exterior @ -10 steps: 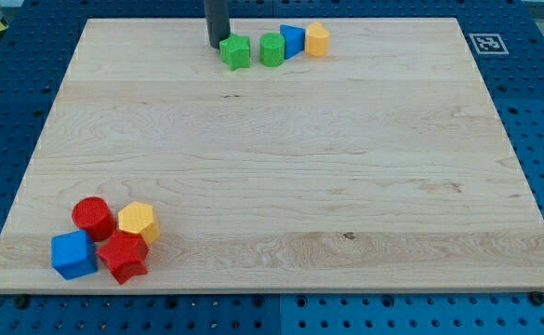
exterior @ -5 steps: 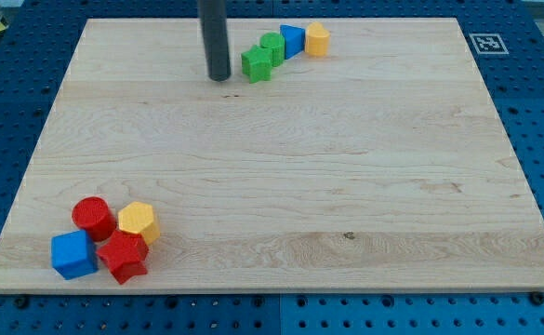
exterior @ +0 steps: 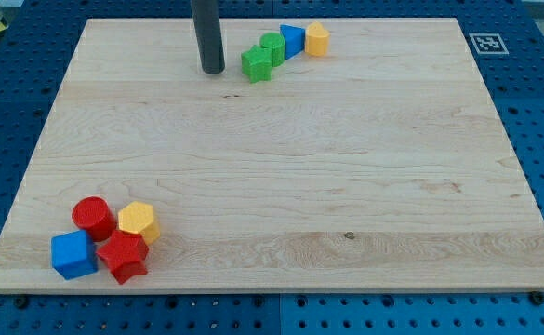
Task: Push green star into the green circle and blue triangle
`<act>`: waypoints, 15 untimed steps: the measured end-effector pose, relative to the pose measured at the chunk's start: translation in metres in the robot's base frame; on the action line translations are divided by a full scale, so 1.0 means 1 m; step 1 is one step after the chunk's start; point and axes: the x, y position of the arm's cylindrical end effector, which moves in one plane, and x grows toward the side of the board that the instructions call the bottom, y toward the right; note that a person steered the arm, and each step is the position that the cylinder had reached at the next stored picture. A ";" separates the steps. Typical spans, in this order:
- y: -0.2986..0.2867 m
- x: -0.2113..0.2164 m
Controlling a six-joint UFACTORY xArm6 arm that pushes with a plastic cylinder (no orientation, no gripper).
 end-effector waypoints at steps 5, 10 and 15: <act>0.066 0.009; 0.088 0.034; 0.021 0.034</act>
